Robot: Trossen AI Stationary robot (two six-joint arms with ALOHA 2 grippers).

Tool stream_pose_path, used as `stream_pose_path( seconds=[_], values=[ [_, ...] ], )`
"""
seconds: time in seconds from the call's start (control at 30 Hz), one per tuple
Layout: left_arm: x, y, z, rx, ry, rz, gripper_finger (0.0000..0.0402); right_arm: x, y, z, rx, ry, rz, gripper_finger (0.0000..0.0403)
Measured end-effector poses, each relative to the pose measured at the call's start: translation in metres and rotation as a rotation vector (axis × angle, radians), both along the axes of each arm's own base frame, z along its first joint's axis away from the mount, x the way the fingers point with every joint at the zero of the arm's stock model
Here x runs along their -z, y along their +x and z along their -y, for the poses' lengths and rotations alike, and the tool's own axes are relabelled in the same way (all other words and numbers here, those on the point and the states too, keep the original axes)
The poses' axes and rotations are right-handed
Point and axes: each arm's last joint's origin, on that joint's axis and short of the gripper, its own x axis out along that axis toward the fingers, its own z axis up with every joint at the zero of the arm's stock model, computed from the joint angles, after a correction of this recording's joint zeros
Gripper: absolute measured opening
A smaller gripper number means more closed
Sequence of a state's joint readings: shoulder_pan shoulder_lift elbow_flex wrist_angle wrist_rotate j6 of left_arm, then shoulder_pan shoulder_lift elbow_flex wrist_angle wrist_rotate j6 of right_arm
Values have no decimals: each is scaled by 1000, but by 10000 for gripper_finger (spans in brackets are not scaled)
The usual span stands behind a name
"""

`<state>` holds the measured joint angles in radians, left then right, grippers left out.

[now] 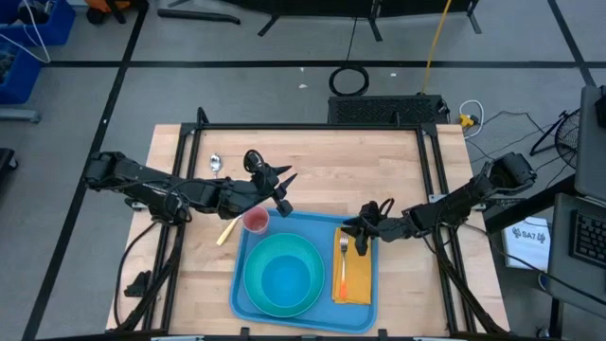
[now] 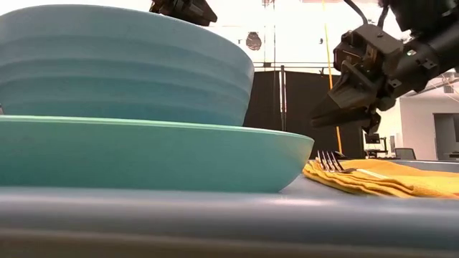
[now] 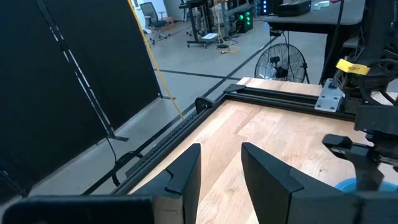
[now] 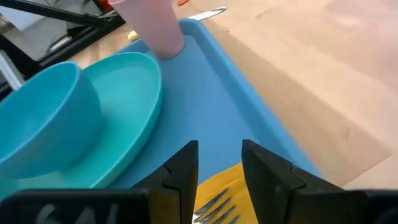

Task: Set up tray
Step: Put the orange spoon on the yellow napkin to the right of the orange fork

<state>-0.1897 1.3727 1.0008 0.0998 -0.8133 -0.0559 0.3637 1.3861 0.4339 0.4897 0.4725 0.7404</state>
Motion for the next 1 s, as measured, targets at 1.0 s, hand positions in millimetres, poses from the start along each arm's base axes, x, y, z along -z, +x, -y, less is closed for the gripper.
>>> stream_pose_path(
  seconds=[1.0],
  values=[
    [42,-184,-41,-602,-413,-36,122,-115,-67,48,-48,-565,352,116]
  ],
)
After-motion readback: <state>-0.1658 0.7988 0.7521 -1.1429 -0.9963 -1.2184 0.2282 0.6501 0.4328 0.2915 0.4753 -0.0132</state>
